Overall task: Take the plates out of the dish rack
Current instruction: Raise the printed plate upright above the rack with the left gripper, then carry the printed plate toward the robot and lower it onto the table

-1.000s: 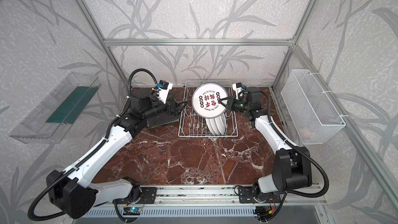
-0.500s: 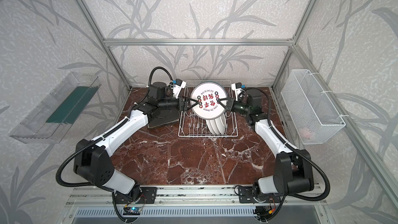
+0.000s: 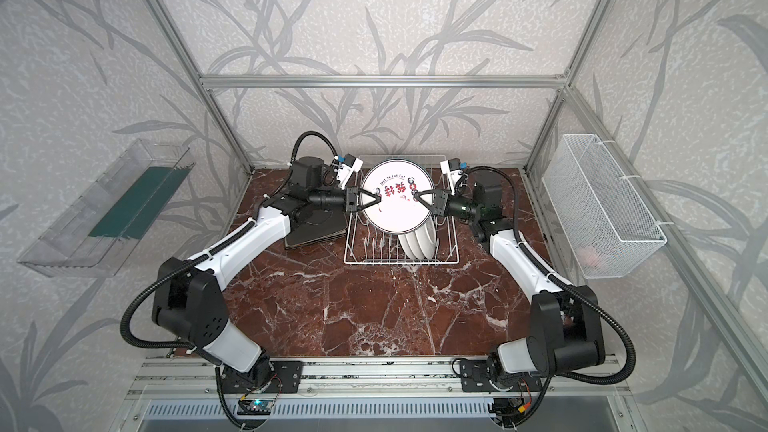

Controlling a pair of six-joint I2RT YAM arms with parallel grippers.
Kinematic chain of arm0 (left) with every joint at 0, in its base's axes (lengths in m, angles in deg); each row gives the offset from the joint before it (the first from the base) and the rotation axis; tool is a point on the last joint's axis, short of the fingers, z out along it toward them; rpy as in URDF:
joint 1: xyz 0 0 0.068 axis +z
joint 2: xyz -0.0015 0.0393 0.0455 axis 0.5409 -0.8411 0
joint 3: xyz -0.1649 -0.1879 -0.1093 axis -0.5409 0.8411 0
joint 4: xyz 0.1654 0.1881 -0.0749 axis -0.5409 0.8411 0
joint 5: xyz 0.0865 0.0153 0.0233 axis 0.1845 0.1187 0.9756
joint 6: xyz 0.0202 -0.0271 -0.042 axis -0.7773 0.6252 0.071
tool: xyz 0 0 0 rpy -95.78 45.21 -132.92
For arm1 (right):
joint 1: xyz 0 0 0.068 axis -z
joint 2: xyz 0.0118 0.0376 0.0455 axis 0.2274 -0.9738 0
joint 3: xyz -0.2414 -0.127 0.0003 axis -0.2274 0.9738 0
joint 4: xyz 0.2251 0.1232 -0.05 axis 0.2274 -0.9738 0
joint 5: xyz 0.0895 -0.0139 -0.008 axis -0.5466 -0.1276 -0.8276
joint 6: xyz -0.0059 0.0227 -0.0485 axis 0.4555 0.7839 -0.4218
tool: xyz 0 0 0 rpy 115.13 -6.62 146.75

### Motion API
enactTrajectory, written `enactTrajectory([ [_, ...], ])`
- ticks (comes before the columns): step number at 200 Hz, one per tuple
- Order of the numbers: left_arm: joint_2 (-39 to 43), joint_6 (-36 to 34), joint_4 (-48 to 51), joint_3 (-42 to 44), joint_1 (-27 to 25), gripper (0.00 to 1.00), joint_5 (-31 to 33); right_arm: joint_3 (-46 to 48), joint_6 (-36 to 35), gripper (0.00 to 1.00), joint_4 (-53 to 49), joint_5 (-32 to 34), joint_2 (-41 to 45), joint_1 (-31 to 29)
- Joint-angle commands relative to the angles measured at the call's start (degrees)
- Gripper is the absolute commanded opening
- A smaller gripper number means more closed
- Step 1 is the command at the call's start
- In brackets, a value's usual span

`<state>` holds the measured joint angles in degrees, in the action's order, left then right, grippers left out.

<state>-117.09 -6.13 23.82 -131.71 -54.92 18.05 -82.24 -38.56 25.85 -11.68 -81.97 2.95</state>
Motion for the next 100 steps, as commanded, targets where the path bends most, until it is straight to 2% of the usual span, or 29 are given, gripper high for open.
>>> enactTrajectory([
  [1,1.8,-0.1,-2.6,0.4,-1.0,0.00,-0.8,-0.7,0.3,0.00,1.6,0.4,-0.8,-0.7],
  [29,2.0,3.3,-5.9,1.7,-1.0,0.00,-0.5,-1.0,0.1,0.12,0.0,0.5,-0.9,-0.7],
  [62,3.3,7.0,-6.3,2.0,-0.8,0.00,-0.3,-1.9,-3.2,0.41,-5.0,3.0,0.5,-0.7],
  [90,7.0,5.5,-0.5,2.0,-0.8,0.00,0.9,-2.9,-8.4,0.62,-11.0,7.9,3.9,-0.7],
  [100,8.4,4.6,2.4,2.0,-0.8,0.00,1.6,-3.5,-10.7,0.73,-13.7,9.8,5.2,-0.7],
])
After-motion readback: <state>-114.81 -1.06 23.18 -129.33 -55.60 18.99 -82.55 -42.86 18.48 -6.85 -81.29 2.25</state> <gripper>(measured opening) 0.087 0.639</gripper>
